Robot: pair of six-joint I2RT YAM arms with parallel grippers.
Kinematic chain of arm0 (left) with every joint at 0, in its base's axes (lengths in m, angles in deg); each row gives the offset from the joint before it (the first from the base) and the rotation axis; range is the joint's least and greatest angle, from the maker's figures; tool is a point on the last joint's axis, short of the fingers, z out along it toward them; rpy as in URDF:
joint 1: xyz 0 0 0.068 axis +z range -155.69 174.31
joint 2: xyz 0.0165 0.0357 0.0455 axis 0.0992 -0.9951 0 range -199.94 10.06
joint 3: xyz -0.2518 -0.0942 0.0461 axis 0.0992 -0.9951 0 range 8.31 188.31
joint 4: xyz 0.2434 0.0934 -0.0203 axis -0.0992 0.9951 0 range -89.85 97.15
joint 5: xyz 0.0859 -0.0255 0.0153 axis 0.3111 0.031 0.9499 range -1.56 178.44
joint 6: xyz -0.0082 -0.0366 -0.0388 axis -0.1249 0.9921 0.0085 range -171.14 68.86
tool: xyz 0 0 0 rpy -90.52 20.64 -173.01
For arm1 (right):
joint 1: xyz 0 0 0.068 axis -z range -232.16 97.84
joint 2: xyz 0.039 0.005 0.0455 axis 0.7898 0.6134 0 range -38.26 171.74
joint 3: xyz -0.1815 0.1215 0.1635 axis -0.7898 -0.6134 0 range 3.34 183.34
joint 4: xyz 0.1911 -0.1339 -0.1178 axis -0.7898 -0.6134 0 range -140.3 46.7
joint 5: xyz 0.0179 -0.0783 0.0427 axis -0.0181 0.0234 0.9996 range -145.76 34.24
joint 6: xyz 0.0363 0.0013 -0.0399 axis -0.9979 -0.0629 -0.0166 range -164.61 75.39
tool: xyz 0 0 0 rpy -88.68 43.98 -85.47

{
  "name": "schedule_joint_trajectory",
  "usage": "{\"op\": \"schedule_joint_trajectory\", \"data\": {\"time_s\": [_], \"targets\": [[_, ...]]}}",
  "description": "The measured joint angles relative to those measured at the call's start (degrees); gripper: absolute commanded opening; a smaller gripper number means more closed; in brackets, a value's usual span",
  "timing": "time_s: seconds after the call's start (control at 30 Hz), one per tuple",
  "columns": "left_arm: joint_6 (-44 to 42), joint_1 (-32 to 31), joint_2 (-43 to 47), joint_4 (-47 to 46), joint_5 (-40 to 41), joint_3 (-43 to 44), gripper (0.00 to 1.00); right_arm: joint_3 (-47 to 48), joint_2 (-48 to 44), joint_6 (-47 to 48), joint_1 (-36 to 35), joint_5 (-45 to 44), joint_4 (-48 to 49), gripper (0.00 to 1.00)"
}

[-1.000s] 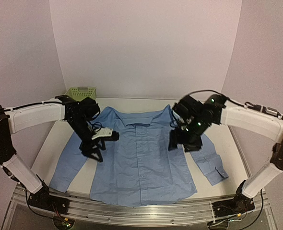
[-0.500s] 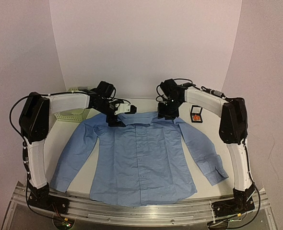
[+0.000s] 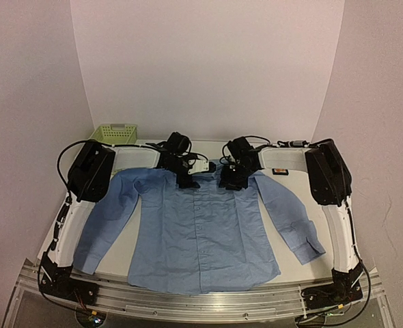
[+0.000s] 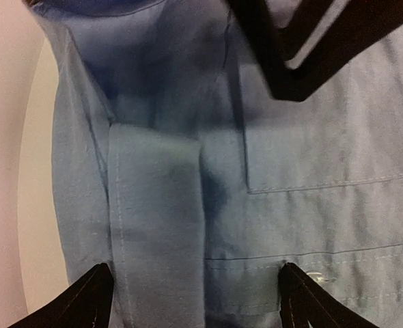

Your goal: Pin the brooch onto the clothing

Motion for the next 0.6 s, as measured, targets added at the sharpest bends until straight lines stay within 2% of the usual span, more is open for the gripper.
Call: {"op": "schedule_joint_trajectory", "data": {"time_s": [0.17,0.47,0.53,0.6], "targets": [[0.9,0.5,-0.7,-5.0,4.2,0.2,0.75,-3.9,-1.3,-0.6,0.0,0.3,3.5,0.31],[0.9,1.3,-1.5,-16.7,11.5,0.8,0.73,-6.3,-2.1,0.1,0.0,0.3,6.2,0.31],[1.3,1.6,-3.4,-18.4,13.4,3.2,0.73,-6.3,-2.2,0.4,0.0,0.3,6.2,0.31],[3.0,2.2,-7.4,-19.9,15.2,9.9,0.73,-6.4,-2.2,0.9,0.0,0.4,6.3,0.31]]}}
